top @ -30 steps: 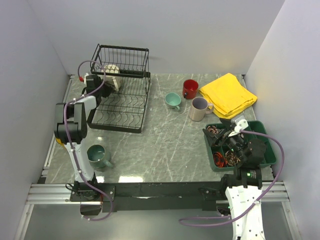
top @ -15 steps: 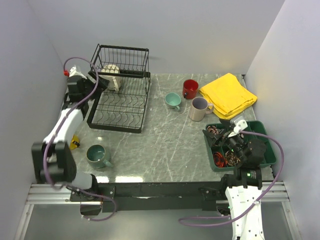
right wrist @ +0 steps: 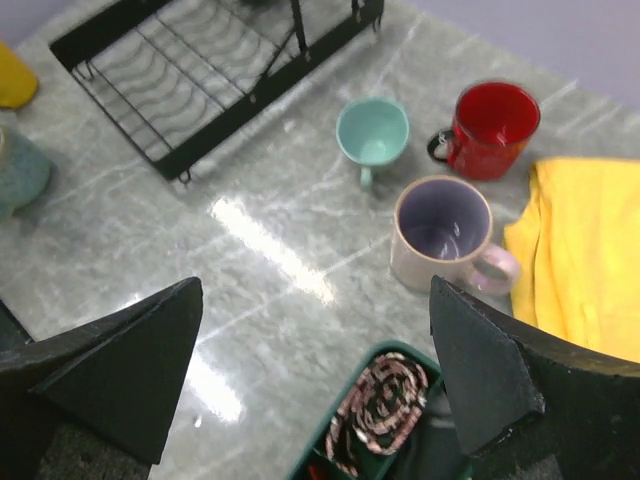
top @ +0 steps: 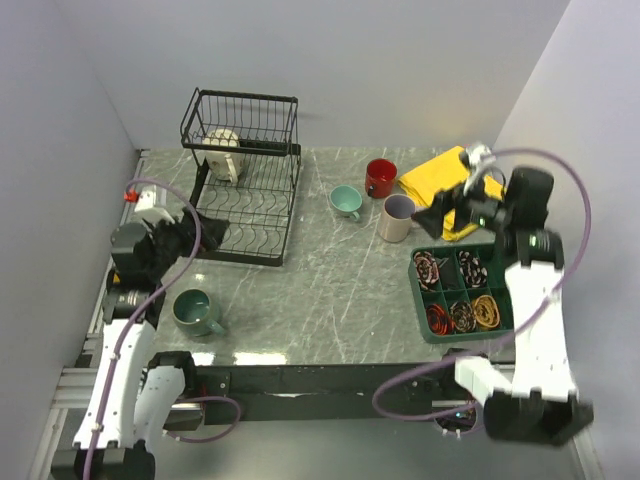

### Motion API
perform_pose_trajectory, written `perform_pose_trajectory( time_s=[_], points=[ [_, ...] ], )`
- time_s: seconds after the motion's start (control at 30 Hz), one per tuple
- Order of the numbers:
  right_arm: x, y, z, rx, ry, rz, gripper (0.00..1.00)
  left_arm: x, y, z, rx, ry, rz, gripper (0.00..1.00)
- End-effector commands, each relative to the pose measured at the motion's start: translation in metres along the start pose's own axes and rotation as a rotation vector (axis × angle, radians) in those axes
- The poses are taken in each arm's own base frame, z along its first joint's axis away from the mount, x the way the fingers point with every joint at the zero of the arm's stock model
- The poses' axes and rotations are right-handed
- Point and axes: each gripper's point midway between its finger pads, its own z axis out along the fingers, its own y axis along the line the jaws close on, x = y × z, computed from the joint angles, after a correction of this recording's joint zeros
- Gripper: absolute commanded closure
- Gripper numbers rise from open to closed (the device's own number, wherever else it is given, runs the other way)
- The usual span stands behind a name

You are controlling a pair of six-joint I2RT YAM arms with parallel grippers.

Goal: Load the cups into the dish rack

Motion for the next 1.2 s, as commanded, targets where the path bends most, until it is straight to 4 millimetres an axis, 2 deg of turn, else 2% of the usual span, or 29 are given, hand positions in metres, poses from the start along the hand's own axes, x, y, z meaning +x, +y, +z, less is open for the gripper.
perform_pose_trajectory(
  time_s=[0.0,0.03,0.07,0.13,0.17,0.23,0.27,0.33,0.37,0.43,0.5,0.53,0.57,0.63,0.67,0.73,0.77,0.9,0.97,1.17],
  points=[
    [0.009,-0.022,0.016,-0.019,0.194,0.073,0.0,0.02,0.0,-0.013,0.025,0.021,0.053,0.04],
    [0.012,-0.026,0.021,-0.019,0.23,0.073,0.0,0.022,0.003,-0.014,0.016,0.022,0.059,0.04],
    [0.012,-0.043,0.031,0.02,0.278,0.078,0.0,0.028,0.007,-0.016,0.004,0.031,0.067,0.04],
    [0.016,-0.053,0.039,0.037,0.343,0.098,0.0,0.027,0.009,-0.018,-0.014,0.028,0.07,0.04],
    [0.014,-0.068,0.05,0.053,0.372,0.107,0.0,0.022,0.006,-0.02,-0.011,0.016,0.078,0.04],
    [0.025,-0.08,0.064,0.047,0.433,0.142,0.0,0.021,0.005,-0.021,-0.007,0.005,0.079,0.04],
    [0.016,-0.084,0.07,0.052,0.429,0.125,0.0,0.02,0.004,-0.022,-0.003,0.001,0.081,0.04],
    [0.026,-0.098,0.084,0.074,0.48,0.129,0.02,0.021,0.004,-0.023,-0.005,0.006,0.082,0.04],
    [0.02,-0.1,0.091,0.077,0.481,0.107,0.03,0.02,0.003,-0.025,-0.004,-0.001,0.088,0.04],
    [0.035,-0.112,0.103,0.098,0.543,0.105,0.06,0.019,0.002,-0.027,-0.003,-0.01,0.091,0.04],
    [0.036,-0.122,0.11,0.116,0.562,0.101,0.09,0.018,0.0,-0.028,0.002,-0.021,0.093,0.04],
    [0.047,-0.129,0.118,0.119,0.594,0.112,0.11,0.017,0.0,-0.029,0.002,-0.025,0.095,0.04],
    [0.042,-0.125,0.127,0.108,0.589,0.093,0.13,0.018,0.001,-0.028,0.002,-0.021,0.093,0.04],
    [0.054,-0.131,0.137,0.103,0.63,0.107,0.15,0.019,0.0,-0.028,0.003,-0.017,0.092,0.04],
    [0.05,-0.134,0.14,0.109,0.625,0.098,0.16,0.019,0.0,-0.028,0.006,-0.016,0.092,0.04],
    [0.063,-0.134,0.148,0.085,0.672,0.092,0.16,0.02,0.0,-0.028,0.008,-0.013,0.091,0.04],
    [0.062,-0.136,0.15,0.089,0.678,0.076,0.16,0.02,0.0,-0.028,0.006,-0.012,0.089,0.04],
    [0.078,-0.124,0.154,0.0,0.762,-0.035,0.15,0.021,0.0,-0.027,0.009,-0.008,0.088,0.04],
    [0.083,-0.119,0.157,-0.073,0.777,-0.141,0.18,0.021,0.001,-0.027,0.007,-0.006,0.085,0.04],
    [0.072,-0.126,0.167,-0.136,0.695,-0.348,0.18,0.023,0.003,-0.025,0.003,0.0,0.078,0.04]
  ],
)
